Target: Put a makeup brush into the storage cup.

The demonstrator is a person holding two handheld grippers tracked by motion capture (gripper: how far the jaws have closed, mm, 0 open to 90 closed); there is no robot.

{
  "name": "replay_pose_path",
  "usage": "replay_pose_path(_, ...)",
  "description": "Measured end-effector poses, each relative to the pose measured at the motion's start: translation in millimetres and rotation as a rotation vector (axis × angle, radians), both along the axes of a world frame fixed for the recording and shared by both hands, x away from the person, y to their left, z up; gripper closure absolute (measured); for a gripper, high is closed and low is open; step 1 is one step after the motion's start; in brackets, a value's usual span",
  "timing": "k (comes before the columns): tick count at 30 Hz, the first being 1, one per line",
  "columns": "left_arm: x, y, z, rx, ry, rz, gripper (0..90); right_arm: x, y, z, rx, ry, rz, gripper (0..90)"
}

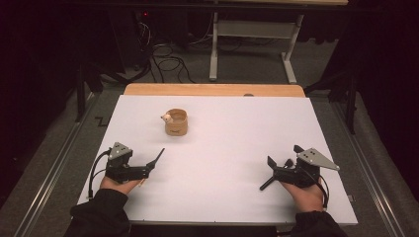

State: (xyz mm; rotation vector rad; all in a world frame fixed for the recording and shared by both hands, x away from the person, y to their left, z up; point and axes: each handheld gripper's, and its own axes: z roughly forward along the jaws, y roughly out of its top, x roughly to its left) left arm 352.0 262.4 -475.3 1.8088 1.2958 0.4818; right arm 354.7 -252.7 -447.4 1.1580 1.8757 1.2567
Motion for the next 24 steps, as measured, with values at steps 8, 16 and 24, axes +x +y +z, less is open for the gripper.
replay_pose_path(8, 4.0, -3.8, 18.6, 0.040, 0.050, -0.038, 7.5, 1.7, 1.6, -0.4, 0.013, 0.001, 0.016, 0.4)
replay_pose_path(16, 10.9, -4.6, 29.6, 0.041, 0.109, -0.051, 12.0, 1.2, 4.8, -0.9, 0.009, -0.005, 0.029, 0.4)
replay_pose_path(24, 15.4, 1.5, 32.8, 0.054, 0.187, -0.048, 13.7, 0.5, 8.7, -2.1, 0.005, -0.009, 0.034, 0.5)
